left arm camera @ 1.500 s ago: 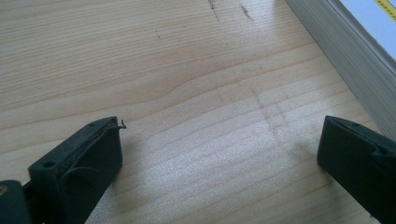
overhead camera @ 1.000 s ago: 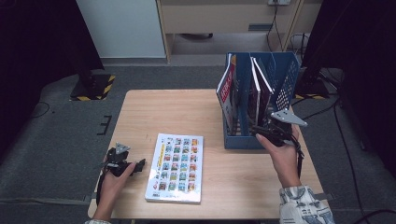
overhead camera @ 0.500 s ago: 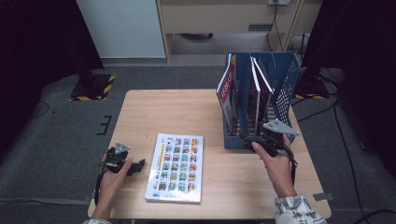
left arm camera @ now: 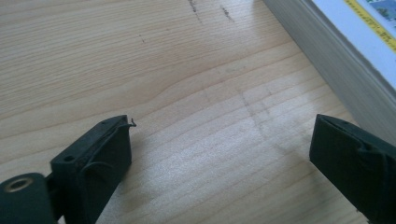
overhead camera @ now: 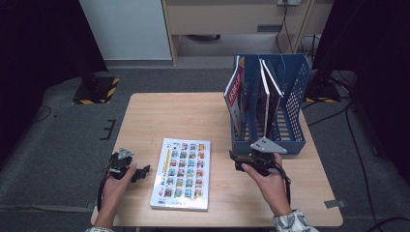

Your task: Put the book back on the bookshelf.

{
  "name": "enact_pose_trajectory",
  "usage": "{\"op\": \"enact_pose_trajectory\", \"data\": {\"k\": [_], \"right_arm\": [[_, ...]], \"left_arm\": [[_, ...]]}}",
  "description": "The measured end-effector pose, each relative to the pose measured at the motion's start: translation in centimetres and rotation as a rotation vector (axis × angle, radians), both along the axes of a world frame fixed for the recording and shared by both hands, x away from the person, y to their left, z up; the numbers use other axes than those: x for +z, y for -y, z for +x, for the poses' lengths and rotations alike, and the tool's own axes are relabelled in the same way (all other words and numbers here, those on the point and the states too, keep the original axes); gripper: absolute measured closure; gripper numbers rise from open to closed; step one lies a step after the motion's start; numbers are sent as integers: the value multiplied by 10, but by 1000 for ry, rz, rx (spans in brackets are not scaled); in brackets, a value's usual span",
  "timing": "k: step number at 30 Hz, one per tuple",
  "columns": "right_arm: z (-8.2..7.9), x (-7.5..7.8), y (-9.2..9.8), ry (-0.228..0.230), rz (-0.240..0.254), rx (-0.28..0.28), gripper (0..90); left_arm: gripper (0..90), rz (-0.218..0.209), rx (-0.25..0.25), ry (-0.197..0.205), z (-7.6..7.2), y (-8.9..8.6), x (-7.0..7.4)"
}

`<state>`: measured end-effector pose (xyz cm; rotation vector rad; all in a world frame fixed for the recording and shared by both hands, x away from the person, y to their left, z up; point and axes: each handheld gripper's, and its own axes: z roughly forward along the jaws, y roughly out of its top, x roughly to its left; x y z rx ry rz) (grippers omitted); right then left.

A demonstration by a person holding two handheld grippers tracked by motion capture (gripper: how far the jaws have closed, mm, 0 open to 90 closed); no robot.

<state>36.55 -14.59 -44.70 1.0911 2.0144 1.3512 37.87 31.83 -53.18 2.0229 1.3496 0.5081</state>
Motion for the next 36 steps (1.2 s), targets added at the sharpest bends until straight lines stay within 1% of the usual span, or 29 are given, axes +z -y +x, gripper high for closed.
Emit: {"op": "enact_pose_trajectory", "data": {"k": [1,3,5,11,14,17,20,22,24,27,29,30,31,33,34,36], "right_arm": [[-1,-1,-4,-4,-6,9,157],[-2,-4,-15,2,-27,36,162],[-4,-6,-22,1,-36,53,163],[-6,-13,-40,-3,-72,81,166],[-7,-17,-48,-6,-91,99,170],[-7,-20,-55,-9,-97,114,180],[-7,-24,-62,-12,-106,130,195],[-8,-27,-67,-10,-114,148,231],[-8,-32,-75,-15,-134,176,239],[-9,-39,-85,-33,-150,206,260],[-8,-44,-91,-49,-155,228,304],[-8,-46,-93,-56,-156,234,311],[-7,-49,-97,-76,-152,239,322],[-7,-54,-102,-96,-152,252,348],[-6,-56,-104,-101,-153,257,349],[-6,-61,-109,-125,-148,259,346]], "left_arm": [[59,-8,-1,3,0,0,1],[68,-15,-4,5,-1,1,3],[77,-24,-9,8,-2,2,4],[83,-44,-20,20,-4,8,10],[88,-66,-28,25,-6,11,13],[96,-81,-31,33,-8,14,16],[105,-94,-37,30,-9,18,18],[113,-95,-48,32,-10,22,19],[127,-90,-58,28,-11,25,20],[138,-84,-71,21,-11,30,21],[153,-84,-79,16,-12,32,21],[167,-85,-85,12,-12,35,22],[179,-86,-87,8,-12,36,22],[200,-83,-94,4,-12,39,22],[216,-85,-100,1,-12,41,22],[247,-81,-115,-6,-12,44,22]]}}
